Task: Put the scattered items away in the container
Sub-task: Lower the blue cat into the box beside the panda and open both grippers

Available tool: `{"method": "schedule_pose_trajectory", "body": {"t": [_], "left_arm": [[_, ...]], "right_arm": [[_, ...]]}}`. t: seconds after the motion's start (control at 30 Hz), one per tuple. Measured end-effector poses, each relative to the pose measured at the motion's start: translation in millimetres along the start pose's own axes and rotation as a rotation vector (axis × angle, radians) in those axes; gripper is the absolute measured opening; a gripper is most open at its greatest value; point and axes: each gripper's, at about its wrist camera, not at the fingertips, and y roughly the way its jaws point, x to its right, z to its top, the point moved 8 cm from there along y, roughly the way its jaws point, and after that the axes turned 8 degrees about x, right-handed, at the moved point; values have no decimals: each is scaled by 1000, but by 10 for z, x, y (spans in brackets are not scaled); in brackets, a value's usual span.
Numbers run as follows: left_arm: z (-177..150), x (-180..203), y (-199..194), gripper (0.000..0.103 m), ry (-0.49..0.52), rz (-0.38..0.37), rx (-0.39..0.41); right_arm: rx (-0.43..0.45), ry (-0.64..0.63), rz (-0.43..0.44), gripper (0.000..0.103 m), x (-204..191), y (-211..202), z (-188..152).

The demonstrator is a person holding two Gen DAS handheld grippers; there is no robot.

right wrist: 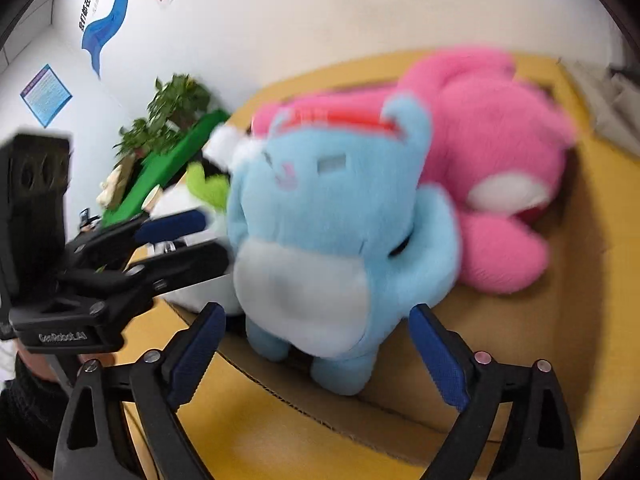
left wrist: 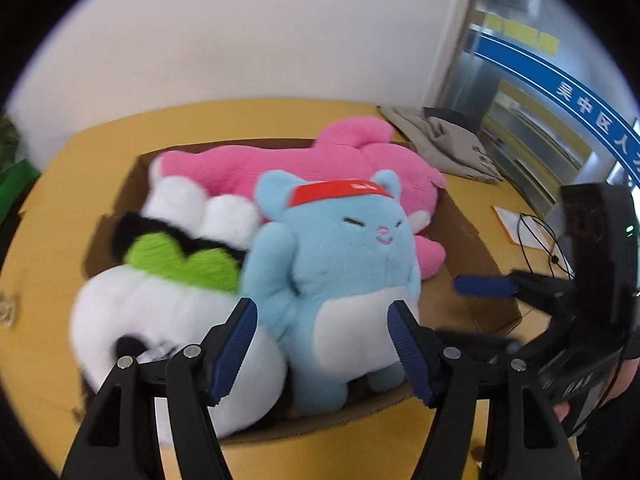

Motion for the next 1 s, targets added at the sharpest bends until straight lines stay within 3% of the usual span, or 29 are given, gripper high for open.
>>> {"method": "schedule_pose_trajectory", "body": {"t": [0.2, 0.3, 0.4, 0.73, 1.0], "left_arm": [[-134, -205, -691, 69, -92, 86, 76], [-245, -89, -909, 74, -122, 97, 123], [-402, 9, -1076, 76, -88, 144, 179], [-657, 252, -1225, 76, -100, 57, 188], [-736, 444, -1330, 76, -82, 22, 196]], "right_arm": [[169, -100, -101, 103, -330, -688, 343], [240, -183, -244, 103, -443, -901, 327], [225, -194, -309, 103, -477, -990, 152], [185, -153, -397, 103, -501, -1305, -348], [199, -151, -411, 103, -587, -1450, -497]]}}
